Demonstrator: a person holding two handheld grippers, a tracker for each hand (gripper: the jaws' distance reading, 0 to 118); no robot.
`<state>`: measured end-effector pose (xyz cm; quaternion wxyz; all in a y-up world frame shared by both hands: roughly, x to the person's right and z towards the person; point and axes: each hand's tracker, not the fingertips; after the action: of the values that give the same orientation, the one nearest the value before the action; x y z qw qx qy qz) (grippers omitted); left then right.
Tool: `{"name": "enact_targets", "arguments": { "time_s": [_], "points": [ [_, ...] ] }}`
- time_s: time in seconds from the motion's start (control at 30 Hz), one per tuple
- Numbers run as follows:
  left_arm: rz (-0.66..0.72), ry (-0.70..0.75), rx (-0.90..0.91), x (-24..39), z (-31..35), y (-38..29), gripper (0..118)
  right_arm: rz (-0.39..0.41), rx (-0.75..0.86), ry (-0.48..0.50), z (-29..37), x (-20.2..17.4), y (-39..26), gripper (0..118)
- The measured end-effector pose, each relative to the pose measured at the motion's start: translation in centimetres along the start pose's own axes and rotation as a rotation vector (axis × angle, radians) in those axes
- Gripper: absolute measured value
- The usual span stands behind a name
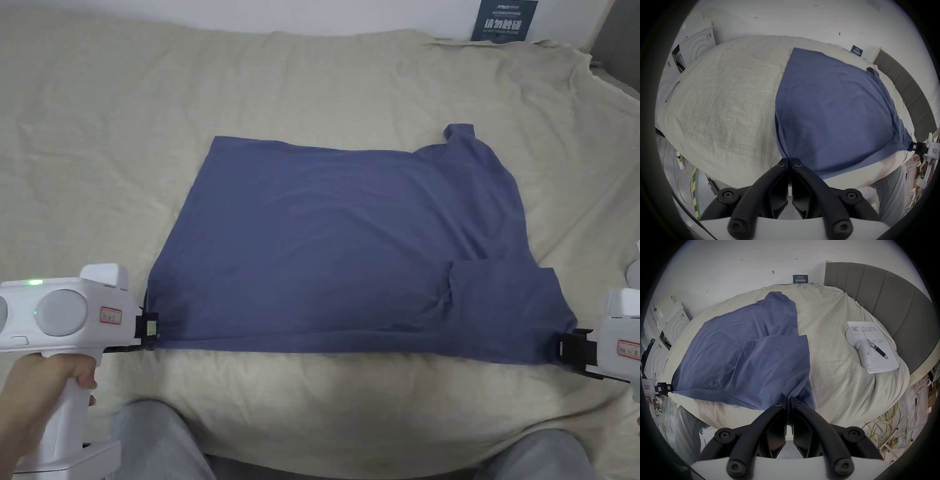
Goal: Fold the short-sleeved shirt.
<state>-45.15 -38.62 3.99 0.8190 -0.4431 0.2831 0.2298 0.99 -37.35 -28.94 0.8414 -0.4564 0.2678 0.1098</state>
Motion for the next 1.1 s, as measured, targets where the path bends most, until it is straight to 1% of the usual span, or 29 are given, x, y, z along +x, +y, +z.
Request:
{"name": "enact_targets", "arguments": {
  "time_s": [0.1,0.2,0.3,0.33,0.43,0.5,0.57,0.67,0.77,0.93,1.1],
  "points": [
    [0.066,-0.035,0.052,-0.4,1.4,1.4,0,-0.030,0.017,0.028,0.7,0.6,1.1,4],
    [0.113,-0.053,0.098,-0.6,2.3,3.3,0,-0.043,0.039,0.026,1.3,1.0,2.7,4],
    [0.124,-0.032,0.135,-0.1,2.5,5.3,0,0.006,0.078,-0.032,1.6,0.8,4.5,3],
    [0.138,-0.023,0.151,0.2,2.5,6.0,0,0.012,0.078,-0.031,1.4,0.7,5.2,3],
    [0.151,-0.018,0.186,1.2,1.8,8.1,0,-0.002,0.100,-0.042,1.1,0.4,7.7,3],
    [0.155,-0.009,0.199,1.9,1.0,9.7,0,0.004,0.122,-0.069,0.5,-0.2,9.4,3],
    [0.157,0.008,0.208,2.4,-0.2,11.2,0,0.018,0.131,-0.108,-0.5,-0.8,11.1,3],
    [0.156,0.026,0.213,2.9,-2.0,13.5,0,0.005,0.142,-0.130,-2.2,-1.4,13.8,3],
    [0.151,0.042,0.209,3.3,-3.9,15.7,0,0.010,0.140,-0.184,-4.9,-1.7,16.6,3],
    [0.132,0.075,0.168,3.9,-7.8,18.7,0,-0.054,0.113,-0.195,-9.5,-1.6,20.4,3],
    [0.077,0.119,0.130,4.7,-12.1,21.1,0,-0.047,0.046,-0.231,-14.1,-2.2,22.1,3]
  ]
}}
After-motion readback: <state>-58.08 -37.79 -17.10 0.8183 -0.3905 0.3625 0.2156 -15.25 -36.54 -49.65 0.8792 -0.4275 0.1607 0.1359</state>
